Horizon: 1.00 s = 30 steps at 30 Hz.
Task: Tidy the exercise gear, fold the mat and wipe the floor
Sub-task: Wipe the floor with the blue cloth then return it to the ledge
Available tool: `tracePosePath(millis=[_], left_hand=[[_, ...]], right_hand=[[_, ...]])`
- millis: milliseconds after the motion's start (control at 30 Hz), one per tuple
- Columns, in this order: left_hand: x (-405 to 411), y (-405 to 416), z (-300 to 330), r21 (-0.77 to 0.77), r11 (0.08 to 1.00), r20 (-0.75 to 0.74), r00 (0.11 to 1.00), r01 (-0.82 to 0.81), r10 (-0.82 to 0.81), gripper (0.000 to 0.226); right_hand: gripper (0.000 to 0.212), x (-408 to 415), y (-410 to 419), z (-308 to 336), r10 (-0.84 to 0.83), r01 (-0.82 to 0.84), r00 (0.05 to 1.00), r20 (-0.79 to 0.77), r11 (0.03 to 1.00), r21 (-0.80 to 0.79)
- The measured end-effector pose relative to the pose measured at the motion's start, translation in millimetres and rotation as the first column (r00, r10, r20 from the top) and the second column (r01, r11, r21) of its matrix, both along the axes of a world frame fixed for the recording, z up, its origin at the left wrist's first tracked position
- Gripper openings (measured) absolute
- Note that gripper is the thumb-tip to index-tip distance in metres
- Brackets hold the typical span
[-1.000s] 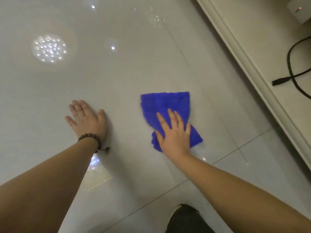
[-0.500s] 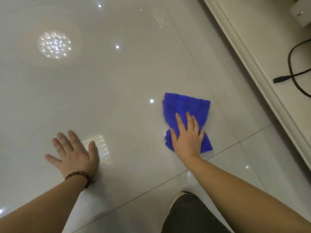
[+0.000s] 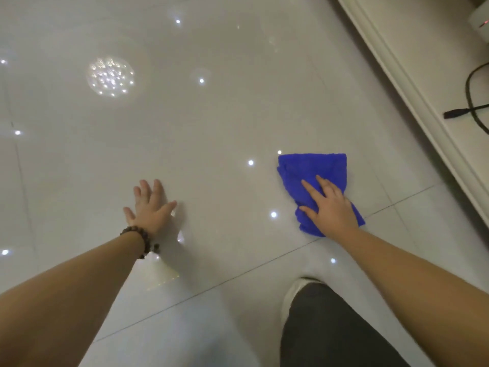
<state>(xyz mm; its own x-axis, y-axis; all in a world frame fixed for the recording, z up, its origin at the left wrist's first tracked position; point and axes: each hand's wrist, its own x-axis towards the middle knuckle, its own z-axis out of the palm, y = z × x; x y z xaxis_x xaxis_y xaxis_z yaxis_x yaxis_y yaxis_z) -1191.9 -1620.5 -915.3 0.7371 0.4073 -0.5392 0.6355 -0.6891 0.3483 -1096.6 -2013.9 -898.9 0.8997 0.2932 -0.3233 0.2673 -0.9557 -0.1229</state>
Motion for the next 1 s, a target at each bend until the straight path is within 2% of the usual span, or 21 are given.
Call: tracePosePath(millis=[67, 100, 167, 267, 333, 400, 467, 533, 633, 667, 700, 733, 767, 800, 833, 867, 900, 933, 967, 1000], left_hand=[[1, 11, 8, -0.134, 0.991, 0.02, 1.0, -0.012, 0.014, 0.073], [1, 13, 7, -0.145, 0.989, 0.031, 0.999, -0.014, 0.018, 0.073], [-3, 5, -1, -0.027, 1.0, 0.019, 1.0, 0.017, -0.016, 0.07], [-7, -10, -13, 0.167, 0.984, -0.037, 0.998, 0.062, -0.056, 0.076], [-4, -11, -11, 0.154, 0.983, -0.059, 0.994, 0.097, -0.089, 0.077], [-10, 0, -1, 0.125, 0.988, -0.012, 0.996, 0.091, -0.09, 0.075], [-41, 17, 2, 0.273, 0.962, 0.061, 0.998, 0.012, -0.03, 0.072], [-85, 39, -2, 0.435, 0.896, 0.048, 0.996, -0.09, 0.077, 0.076], [-126, 60, -13, 0.424, 0.886, -0.018, 0.976, -0.191, 0.219, 0.088], [-129, 62, -17, 0.42, 0.885, -0.014, 0.974, -0.198, 0.225, 0.089], [-129, 62, -20, 0.425, 0.884, -0.002, 0.976, -0.196, 0.218, 0.088], [-128, 62, -22, 0.427, 0.884, 0.008, 0.978, -0.193, 0.209, 0.088], [-128, 62, -22, 0.429, 0.882, 0.019, 0.978, -0.195, 0.207, 0.088], [-128, 62, -21, 0.436, 0.878, 0.029, 0.978, -0.199, 0.207, 0.088], [-128, 62, -21, 0.441, 0.874, 0.036, 0.977, -0.203, 0.209, 0.088], [-129, 62, -22, 0.442, 0.871, 0.045, 0.975, -0.215, 0.218, 0.088], [-129, 63, -23, 0.44, 0.868, 0.052, 0.972, -0.229, 0.23, 0.088], [-129, 63, -23, 0.439, 0.868, 0.052, 0.971, -0.23, 0.231, 0.087], [-128, 63, -24, 0.44, 0.87, 0.045, 0.974, -0.22, 0.223, 0.086], [-128, 63, -24, 0.443, 0.872, 0.04, 0.976, -0.21, 0.215, 0.085]], right_hand=[[0.073, 7, -11, 11, 0.041, -0.045, 0.997, -0.063, 0.997, -0.069], [0.076, 11, -14, 14, 0.036, -0.042, 0.998, -0.055, 0.993, -0.11], [0.078, 21, -7, 14, -0.036, 0.038, 0.999, 0.019, 0.991, -0.126], [0.076, 23, 14, -10, -0.124, 0.129, 0.991, 0.045, 0.985, -0.112], [0.075, 17, 19, -22, -0.144, 0.158, 0.983, 0.11, 0.979, -0.129], [0.073, 14, 21, -25, -0.182, 0.196, 0.972, 0.148, 0.976, -0.091], [0.071, 13, 23, -26, -0.264, 0.276, 0.95, 0.166, 0.96, -0.052], [0.071, 13, 28, -25, -0.35, 0.356, 0.923, 0.163, 0.934, -0.011], [0.078, 8, 60, -19, -0.447, 0.443, 0.886, 0.127, 0.895, 0.059], [0.079, -2, 80, -19, -0.398, 0.394, 0.909, 0.121, 0.918, 0.052], [0.077, -20, 103, -20, -0.262, 0.259, 0.953, 0.151, 0.965, 0.04], [0.074, -45, 130, -22, -0.049, 0.042, 0.982, 0.183, 0.998, 0.042], [0.071, -78, 158, -25, 0.205, -0.222, 0.954, 0.219, 0.974, 0.055], [0.068, -116, 182, -29, 0.452, -0.482, 0.857, 0.248, 0.873, 0.071], [0.066, -149, 200, -31, 0.643, -0.678, 0.724, 0.252, 0.73, 0.086], [0.065, -166, 211, -32, 0.765, -0.8, 0.595, 0.246, 0.592, 0.095], [0.065, -160, 218, -34, 0.828, -0.862, 0.506, 0.241, 0.496, 0.106], [0.064, -135, 221, -36, 0.835, -0.872, 0.49, 0.252, 0.474, 0.124], [0.062, -102, 221, -41, 0.785, -0.836, 0.547, 0.29, 0.534, 0.128], [0.059, -65, 219, -44, 0.677, -0.742, 0.658, 0.328, 0.657, 0.134]])
